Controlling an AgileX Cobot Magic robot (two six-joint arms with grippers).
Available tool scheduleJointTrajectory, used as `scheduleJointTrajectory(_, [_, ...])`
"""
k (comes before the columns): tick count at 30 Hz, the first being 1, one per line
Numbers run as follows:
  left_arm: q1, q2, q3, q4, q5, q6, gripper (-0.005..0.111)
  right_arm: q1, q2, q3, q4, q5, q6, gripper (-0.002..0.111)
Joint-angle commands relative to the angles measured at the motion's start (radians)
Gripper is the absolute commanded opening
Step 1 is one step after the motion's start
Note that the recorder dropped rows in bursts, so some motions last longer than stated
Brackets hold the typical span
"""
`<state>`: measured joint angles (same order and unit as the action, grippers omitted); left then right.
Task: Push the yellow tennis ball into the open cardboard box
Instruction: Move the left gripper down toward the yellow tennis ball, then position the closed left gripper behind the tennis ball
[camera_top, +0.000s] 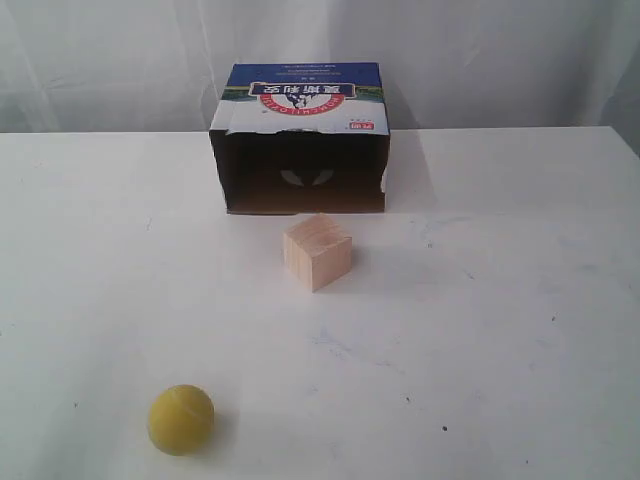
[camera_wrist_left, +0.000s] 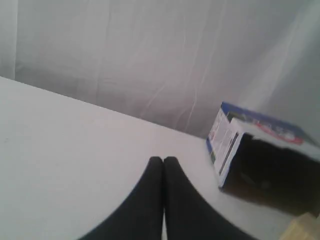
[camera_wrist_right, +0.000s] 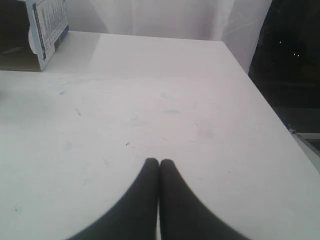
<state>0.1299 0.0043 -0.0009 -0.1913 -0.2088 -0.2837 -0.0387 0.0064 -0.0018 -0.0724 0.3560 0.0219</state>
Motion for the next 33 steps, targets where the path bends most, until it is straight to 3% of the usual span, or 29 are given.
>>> scheduleJointTrajectory(1, [-0.006,-0.004,0.001,-0.022,-0.205,-0.179,0.000,-0.006,-0.006,0.002,-0.004,-0.005,0.001,0.000])
scheduleJointTrajectory(2, [-0.006,0.030,-0.021,-0.040,-0.335,-0.213,0.000,-0.006,-0.006,0.002,-0.004,-0.005,0.001,0.000])
scheduleJointTrajectory(3, [-0.006,0.068,-0.063,-0.058,-0.322,-0.209,0.000,-0.006,-0.006,0.002,-0.004,-0.005,0.001,0.000])
scheduleJointTrajectory(5, [-0.006,0.240,-0.261,0.011,-0.056,-0.157,0.000,-0.006,-0.006,0.002,-0.005,-0.005,0.001,0.000])
scheduleJointTrajectory(6, [-0.010,0.427,-0.443,0.191,0.280,-0.111,0.000,-0.006,-0.006,0.002,-0.005,-0.005,0.001,0.000])
scheduleJointTrajectory(7, [-0.016,0.513,-0.521,0.240,0.452,-0.086,0.000,-0.006,-0.006,0.002,-0.005,-0.005,0.001,0.000])
scheduleJointTrajectory(8, [-0.034,0.703,-0.694,0.217,0.708,0.083,0.000,-0.006,-0.006,0.002,-0.005,-0.005,0.001,0.000])
scheduleJointTrajectory(9, [-0.040,0.799,-0.785,0.183,0.804,0.213,0.000,-0.006,-0.006,0.002,-0.005,-0.005,0.001,0.000])
scheduleJointTrajectory(13, [-0.045,1.073,-1.056,-0.220,1.179,0.649,0.000,-0.006,-0.006,0.002,-0.005,-0.005,0.001,0.000])
scheduleJointTrajectory(17, [-0.045,1.217,-1.095,-0.659,1.413,0.891,0.000,-0.006,-0.006,0.002,-0.005,-0.005,0.020,0.000])
scheduleJointTrajectory(20, [-0.075,1.264,-1.000,-0.841,1.423,1.051,0.000,-0.006,-0.006,0.002,-0.005,-0.005,0.020,0.000])
scheduleJointTrajectory(23, [-0.172,1.283,-0.799,-0.852,1.205,1.164,0.000,-0.006,-0.006,0.002,-0.005,-0.005,0.020,0.000])
scheduleJointTrajectory(24, [-0.224,1.283,-0.690,-0.860,1.044,1.203,0.000,-0.006,-0.006,0.002,-0.005,-0.005,0.020,0.000])
scheduleJointTrajectory(26, [-0.275,1.280,-0.576,-0.899,0.894,1.203,0.000,-0.006,-0.006,0.002,-0.005,-0.005,0.020,0.000])
scheduleJointTrajectory(29, [-0.281,1.275,-0.501,-0.960,0.754,1.256,0.000,-0.006,-0.006,0.002,-0.005,-0.005,0.020,0.000])
scheduleJointTrajectory(33, [-0.281,1.277,-0.465,-1.049,0.725,1.374,0.000,-0.006,-0.006,0.002,-0.005,-0.008,0.020,0.000])
